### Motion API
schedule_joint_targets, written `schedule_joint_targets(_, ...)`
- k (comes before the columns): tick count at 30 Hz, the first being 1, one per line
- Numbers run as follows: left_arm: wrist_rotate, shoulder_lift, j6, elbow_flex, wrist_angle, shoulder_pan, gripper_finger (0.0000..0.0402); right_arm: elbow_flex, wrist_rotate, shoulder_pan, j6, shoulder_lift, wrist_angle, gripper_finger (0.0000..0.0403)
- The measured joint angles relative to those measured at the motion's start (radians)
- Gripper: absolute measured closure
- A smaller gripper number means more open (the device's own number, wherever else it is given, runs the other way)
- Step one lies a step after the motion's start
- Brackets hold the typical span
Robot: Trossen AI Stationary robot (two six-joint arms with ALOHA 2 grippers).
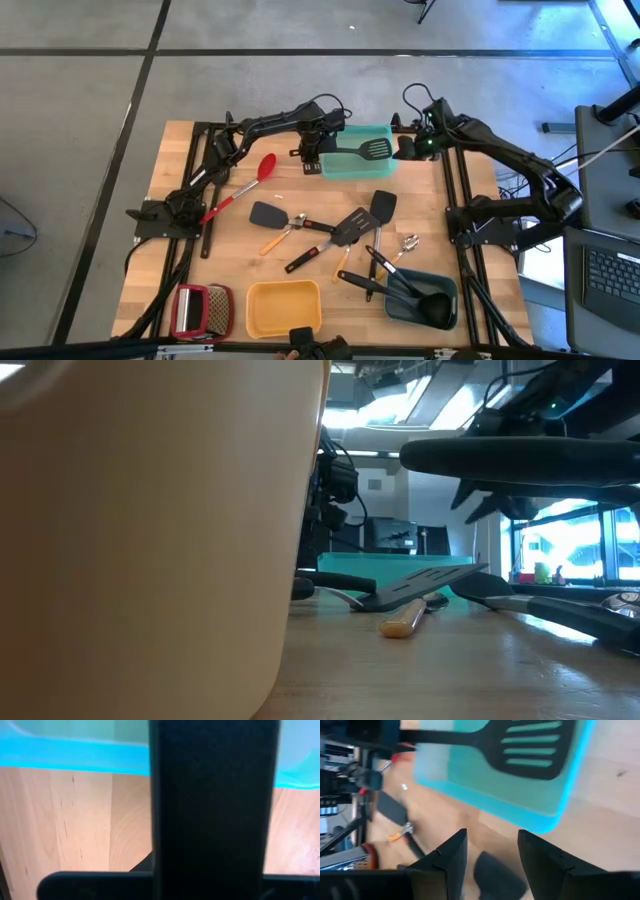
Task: Pick & Place Kitchen Items
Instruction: Put the black spatula into the green bin
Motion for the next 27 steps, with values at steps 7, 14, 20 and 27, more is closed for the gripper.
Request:
schedule_joint_targets(7,-0.008,0.0,0.01,0.0,0.0,-0.007,0.0378,0.0,0.205,-0.056,-0.094,0.011,-0.038,0.0226)
schedule_joint_targets(14,-0.008,0.0,0.01,0.0,0.0,-0.011,0.038,0.0,0.193,-0.054,-0.089,0.114,0.008,0.0226)
schedule_joint_targets(20,-0.008,0.0,0.01,0.0,-0.007,-0.011,0.0374,0.0,0.19,-0.051,-0.049,0.227,0.057,0.0226)
schedule_joint_targets(27,-0.008,0.0,0.01,0.0,-0.008,-0.011,0.038,0.004,0.168,-0.051,-0.047,0.273,0.093,0.0226)
